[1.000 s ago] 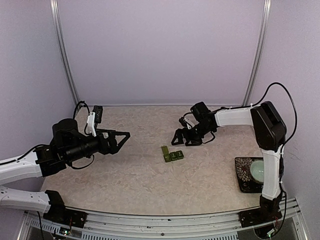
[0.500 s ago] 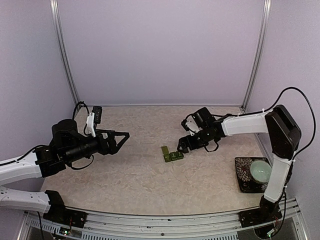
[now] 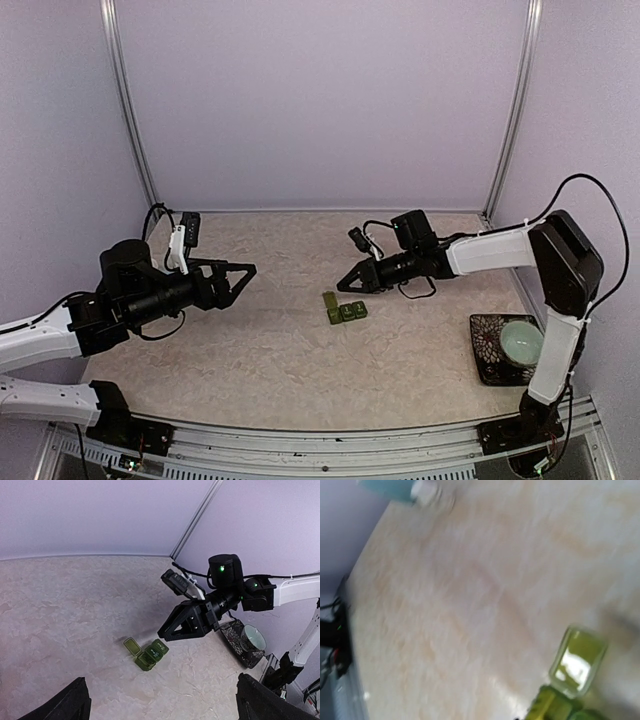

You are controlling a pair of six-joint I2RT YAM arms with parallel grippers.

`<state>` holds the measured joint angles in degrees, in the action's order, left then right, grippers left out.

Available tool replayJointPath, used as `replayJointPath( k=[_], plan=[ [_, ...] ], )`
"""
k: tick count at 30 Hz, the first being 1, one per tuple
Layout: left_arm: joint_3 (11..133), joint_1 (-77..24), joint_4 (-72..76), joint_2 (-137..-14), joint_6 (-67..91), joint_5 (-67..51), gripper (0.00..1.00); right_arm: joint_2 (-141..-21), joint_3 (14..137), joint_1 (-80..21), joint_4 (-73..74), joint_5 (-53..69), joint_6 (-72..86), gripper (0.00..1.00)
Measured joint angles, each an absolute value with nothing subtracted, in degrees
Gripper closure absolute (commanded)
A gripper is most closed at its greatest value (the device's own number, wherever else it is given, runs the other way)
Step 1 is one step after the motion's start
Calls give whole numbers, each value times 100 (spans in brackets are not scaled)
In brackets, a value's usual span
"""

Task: Sort the pills into containers
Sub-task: Adjust the pill container at the center of the board.

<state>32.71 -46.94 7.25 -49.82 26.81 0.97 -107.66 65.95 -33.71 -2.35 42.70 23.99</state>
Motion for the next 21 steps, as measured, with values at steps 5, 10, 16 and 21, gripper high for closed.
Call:
replayJointPath(
  k=[5, 10, 16, 21],
  plan=[
    [3271, -4694, 725, -4982, 2692, 95, 1, -11467, 6595, -3339, -270, 4740, 2517, 75],
    [3271, -4694, 725, -4982, 2698, 95, 1, -11716, 6654, -3319, -204, 4821, 2534, 76],
    [3271, -4694, 725, -4982, 2698, 95, 1, -11821, 6818, -3306, -141, 4746, 2515, 77],
    [3271, -4694, 722, -4982, 2696, 95, 1, -11856, 6871, -3297, -75, 4707, 2467, 78]
  ],
)
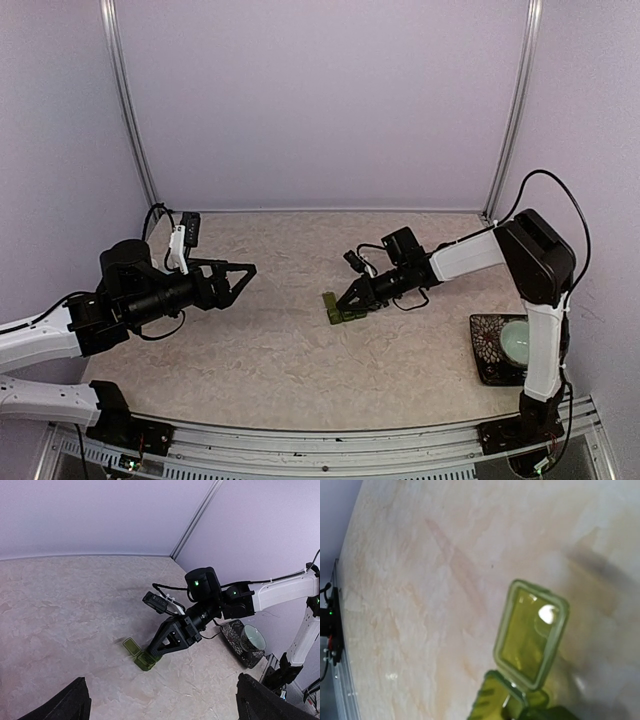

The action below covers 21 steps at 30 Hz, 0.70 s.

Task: Sort the pills into containers
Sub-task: Adjust the pill container at the center of the board.

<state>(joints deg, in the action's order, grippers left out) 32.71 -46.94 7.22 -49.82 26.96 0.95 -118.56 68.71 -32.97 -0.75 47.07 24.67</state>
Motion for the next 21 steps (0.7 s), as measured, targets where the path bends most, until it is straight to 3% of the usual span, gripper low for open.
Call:
replayJointPath(
  k=[21],
  plan=[
    [3288, -4694, 663, -4989, 2676, 123, 1, -11998, 6685, -3262, -438, 5015, 2410, 80]
  ],
)
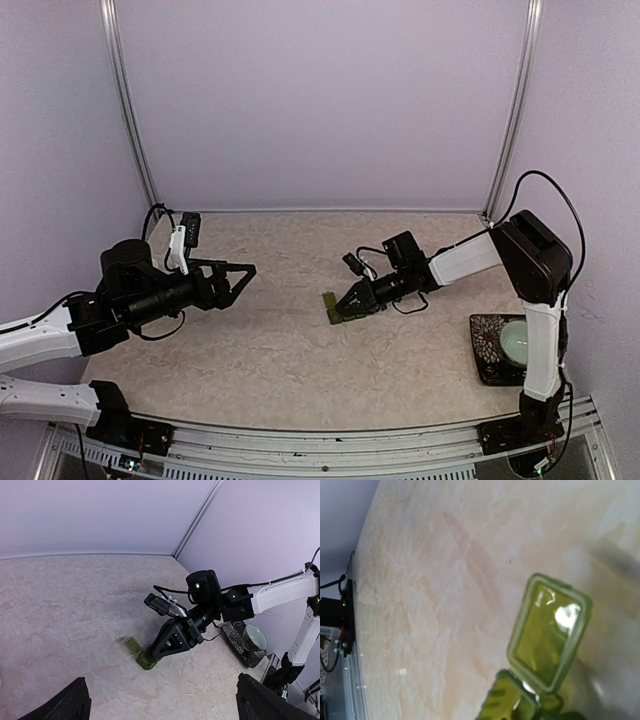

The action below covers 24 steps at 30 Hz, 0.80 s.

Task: Sort the pills into containers
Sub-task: Adjust the pill container at the center of the board.

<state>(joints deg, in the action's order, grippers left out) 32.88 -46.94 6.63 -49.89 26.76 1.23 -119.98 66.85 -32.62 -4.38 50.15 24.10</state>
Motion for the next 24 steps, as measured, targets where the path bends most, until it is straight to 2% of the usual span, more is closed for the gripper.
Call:
replayJointPath(
  k=[16, 24],
  plan=[
    [3288, -4694, 574, -4987, 2676, 180, 1, -12285, 6842, -3179, -624, 5680, 2451, 77],
    [3288, -4694, 587, -5054, 2679, 176, 1, -12230, 6888, -3146, 89, 5706, 2368, 76]
  ],
)
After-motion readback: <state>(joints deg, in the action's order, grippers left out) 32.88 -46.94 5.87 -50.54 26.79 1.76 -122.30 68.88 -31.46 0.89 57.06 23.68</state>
